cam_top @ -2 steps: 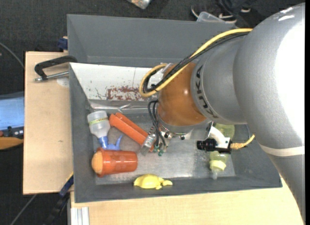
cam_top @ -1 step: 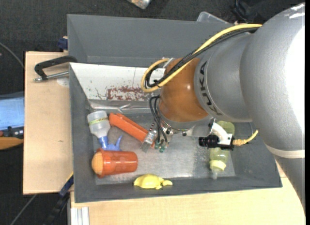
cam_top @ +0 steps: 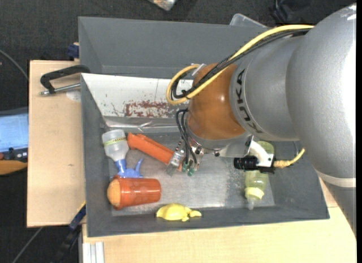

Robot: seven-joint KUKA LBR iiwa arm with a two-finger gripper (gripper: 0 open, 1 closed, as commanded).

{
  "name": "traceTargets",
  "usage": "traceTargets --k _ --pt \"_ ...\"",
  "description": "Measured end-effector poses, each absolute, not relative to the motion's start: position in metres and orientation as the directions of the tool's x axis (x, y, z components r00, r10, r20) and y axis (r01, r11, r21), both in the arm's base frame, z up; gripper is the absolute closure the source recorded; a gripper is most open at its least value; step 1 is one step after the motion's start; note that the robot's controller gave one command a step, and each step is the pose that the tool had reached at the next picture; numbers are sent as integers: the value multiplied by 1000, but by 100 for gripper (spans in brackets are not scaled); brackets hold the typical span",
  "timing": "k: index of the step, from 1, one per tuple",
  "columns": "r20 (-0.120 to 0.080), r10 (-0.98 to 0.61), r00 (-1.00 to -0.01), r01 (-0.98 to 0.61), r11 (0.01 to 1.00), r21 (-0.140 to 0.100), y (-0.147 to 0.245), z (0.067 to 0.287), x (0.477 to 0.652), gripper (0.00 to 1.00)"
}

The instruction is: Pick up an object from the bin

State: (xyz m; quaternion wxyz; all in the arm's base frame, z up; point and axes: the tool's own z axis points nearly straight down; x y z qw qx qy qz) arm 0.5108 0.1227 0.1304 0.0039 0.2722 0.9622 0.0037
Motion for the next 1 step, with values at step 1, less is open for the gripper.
traceTargets --k 1 --pt "-4 523 -852 523 852 8 123 140 511 100"
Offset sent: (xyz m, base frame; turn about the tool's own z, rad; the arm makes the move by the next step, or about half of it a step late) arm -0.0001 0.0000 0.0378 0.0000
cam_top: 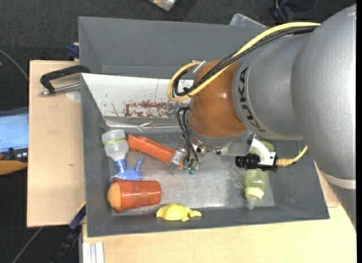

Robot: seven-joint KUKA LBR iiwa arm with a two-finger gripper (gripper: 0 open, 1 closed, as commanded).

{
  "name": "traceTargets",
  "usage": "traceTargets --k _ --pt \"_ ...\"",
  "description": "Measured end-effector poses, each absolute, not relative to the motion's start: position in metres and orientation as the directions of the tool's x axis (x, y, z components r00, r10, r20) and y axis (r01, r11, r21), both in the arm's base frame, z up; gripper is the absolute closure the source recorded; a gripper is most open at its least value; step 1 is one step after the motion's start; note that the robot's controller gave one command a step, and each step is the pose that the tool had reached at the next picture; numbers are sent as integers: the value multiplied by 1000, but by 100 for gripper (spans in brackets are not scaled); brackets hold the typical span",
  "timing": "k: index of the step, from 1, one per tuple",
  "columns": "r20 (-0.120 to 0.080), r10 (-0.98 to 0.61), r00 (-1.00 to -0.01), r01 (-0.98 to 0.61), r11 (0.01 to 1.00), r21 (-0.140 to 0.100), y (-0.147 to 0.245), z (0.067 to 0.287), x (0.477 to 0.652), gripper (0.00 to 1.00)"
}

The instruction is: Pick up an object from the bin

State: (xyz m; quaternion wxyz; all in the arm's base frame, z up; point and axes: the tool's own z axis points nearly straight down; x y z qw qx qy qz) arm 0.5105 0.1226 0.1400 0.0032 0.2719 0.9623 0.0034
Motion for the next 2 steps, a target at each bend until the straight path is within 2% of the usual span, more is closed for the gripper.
traceTargets --k 2 --pt "-6 523 -853 523 853 10 123 158 511 100"
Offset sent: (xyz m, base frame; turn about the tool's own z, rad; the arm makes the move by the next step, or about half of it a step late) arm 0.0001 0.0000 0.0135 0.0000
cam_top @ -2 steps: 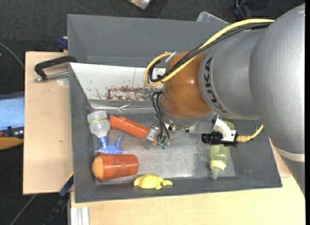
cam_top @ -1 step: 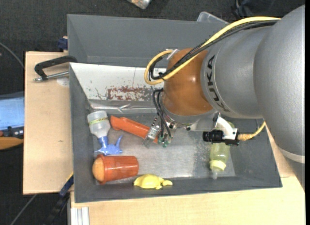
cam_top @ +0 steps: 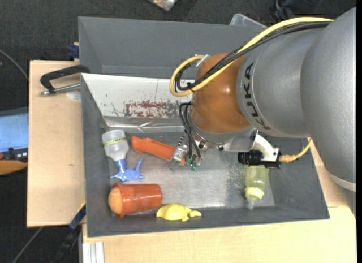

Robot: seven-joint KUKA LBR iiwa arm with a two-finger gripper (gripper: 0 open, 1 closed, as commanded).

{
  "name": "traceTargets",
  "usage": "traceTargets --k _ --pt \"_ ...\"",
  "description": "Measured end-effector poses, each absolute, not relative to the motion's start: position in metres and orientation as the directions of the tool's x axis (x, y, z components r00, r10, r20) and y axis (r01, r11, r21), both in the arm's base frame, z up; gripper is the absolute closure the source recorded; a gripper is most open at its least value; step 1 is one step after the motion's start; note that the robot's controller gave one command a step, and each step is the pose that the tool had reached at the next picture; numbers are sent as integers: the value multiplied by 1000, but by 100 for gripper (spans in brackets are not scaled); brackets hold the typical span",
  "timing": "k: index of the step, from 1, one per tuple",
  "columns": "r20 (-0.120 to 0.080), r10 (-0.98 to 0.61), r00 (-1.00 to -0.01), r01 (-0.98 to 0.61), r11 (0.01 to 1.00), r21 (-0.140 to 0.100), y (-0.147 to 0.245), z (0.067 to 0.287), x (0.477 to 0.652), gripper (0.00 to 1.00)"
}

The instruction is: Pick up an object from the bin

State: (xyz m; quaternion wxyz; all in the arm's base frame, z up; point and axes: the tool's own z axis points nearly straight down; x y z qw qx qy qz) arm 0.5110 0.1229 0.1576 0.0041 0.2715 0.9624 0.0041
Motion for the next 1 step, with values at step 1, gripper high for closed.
traceTargets --k 1 --pt "-6 523 -852 523 852 11 123 166 511 100"
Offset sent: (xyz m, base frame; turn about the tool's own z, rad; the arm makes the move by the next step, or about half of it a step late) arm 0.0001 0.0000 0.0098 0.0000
